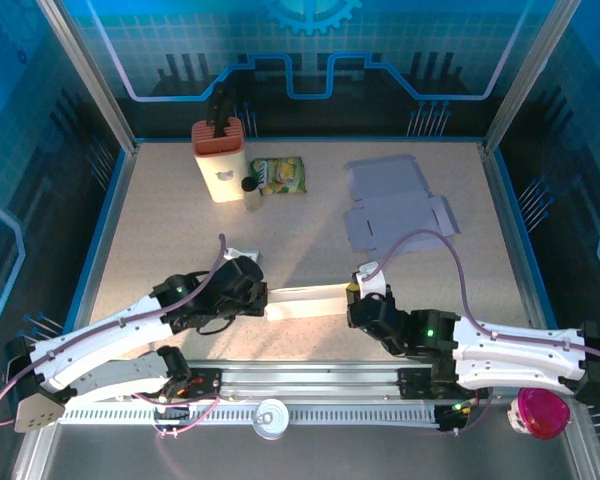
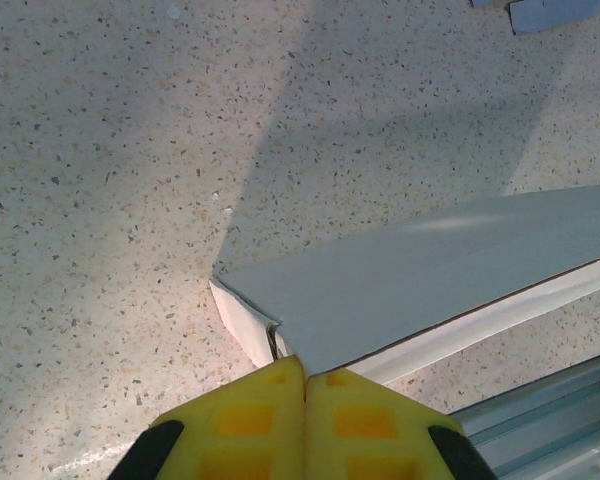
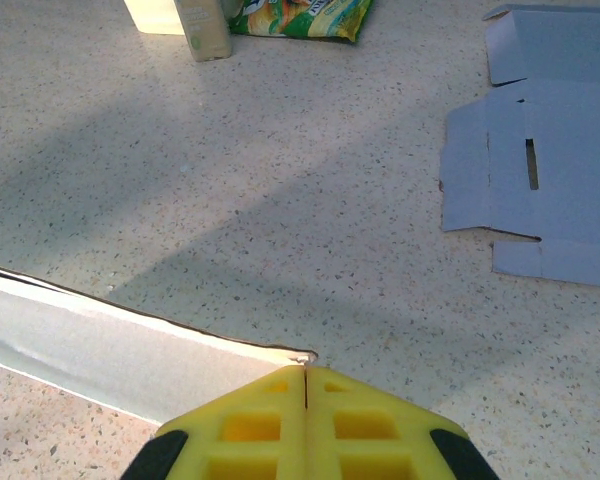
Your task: Fold the paper box
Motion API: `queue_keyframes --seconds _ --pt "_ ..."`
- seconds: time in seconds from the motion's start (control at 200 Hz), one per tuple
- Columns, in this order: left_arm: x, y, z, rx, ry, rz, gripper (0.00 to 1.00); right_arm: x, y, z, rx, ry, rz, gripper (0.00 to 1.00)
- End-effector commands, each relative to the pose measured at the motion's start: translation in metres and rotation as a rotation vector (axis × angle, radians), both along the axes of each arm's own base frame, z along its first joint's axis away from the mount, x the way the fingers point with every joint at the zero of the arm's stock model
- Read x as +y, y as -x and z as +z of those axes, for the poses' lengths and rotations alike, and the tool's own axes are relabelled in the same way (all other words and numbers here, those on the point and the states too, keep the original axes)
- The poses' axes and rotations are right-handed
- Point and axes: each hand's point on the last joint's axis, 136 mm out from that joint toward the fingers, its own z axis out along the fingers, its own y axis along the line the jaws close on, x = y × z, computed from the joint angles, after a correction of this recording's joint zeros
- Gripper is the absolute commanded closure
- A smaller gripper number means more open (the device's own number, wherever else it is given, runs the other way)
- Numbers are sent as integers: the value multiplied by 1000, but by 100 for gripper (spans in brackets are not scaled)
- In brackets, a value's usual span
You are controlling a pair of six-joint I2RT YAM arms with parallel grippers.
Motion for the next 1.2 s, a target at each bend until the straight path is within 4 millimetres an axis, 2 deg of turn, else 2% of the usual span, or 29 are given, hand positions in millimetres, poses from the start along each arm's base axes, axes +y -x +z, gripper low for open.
queue_keyframes --seconds 0.0,0.41,0.845,0.99,1.061,1.196 --pt "-13 0 10 26 76 -9 100 1 8 -9 40 32 33 100" --pt "-1 -7 -10 -23 -22 -23 100 1 8 -10 36 34 35 100" --pt "4 0 -28 -74 -50 -53 100 1 9 -11 43 29 30 100" --pt "8 2 -35 -99 -107 -48 100 -3 11 -9 75 -1 2 100" --pt "14 2 -38 -116 -138 -24 100 -9 13 -8 103 -24 -27 93" --pt "17 3 -46 -124 -131 15 100 -15 19 -4 177 -135 -59 74"
